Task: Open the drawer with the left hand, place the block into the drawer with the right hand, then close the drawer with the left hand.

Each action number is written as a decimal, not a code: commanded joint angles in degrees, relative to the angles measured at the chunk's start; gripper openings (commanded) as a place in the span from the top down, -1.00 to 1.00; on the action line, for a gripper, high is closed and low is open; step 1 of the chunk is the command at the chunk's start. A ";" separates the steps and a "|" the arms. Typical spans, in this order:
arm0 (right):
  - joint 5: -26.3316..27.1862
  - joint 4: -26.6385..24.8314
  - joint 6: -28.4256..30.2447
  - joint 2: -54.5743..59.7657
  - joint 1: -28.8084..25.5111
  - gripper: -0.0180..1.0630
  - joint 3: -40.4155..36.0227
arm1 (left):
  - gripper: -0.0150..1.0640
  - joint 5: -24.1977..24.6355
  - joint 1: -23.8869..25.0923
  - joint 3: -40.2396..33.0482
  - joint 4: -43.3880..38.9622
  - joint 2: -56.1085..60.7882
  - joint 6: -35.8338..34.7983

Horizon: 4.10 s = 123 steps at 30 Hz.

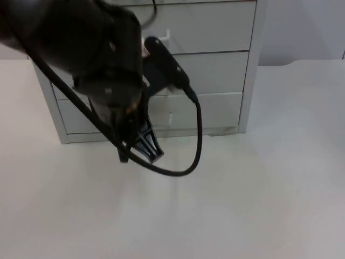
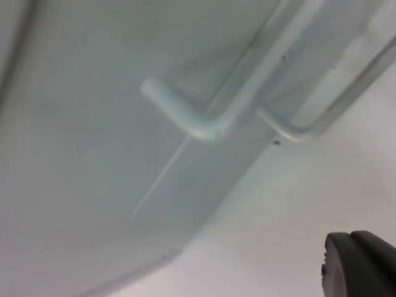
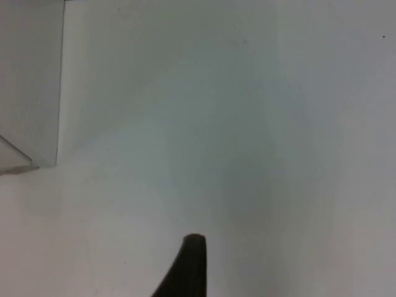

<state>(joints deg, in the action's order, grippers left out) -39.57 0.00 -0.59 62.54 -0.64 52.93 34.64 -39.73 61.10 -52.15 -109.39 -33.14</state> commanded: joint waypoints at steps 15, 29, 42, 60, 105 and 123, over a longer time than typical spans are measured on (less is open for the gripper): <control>0.38 0.00 0.21 -0.52 -0.13 -0.57 -0.08 | 0.97 1.91 -0.17 0.27 18.38 18.42 13.84; 0.38 0.00 0.21 -0.52 -0.13 -0.57 -0.08 | 0.97 -1.11 12.12 -7.08 23.76 31.30 16.18; 0.96 -0.33 0.59 -0.52 -0.13 -0.57 -0.08 | 0.97 -3.19 33.05 -11.59 40.61 44.62 28.03; 1.86 -0.79 3.81 -1.11 2.26 -0.57 -0.08 | 0.97 1.91 45.89 -11.63 56.64 55.23 40.67; -5.13 -0.59 0.59 -48.31 15.94 -0.57 -20.49 | 0.97 18.80 45.89 -31.47 63.41 109.39 41.66; -18.06 -0.61 -0.21 -62.54 15.94 -0.57 -20.66 | 0.97 28.01 45.89 -32.22 62.91 109.39 41.48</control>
<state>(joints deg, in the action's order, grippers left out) -56.55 -0.44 -0.39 0.25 15.19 32.65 62.74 5.97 29.56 10.70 -0.25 8.61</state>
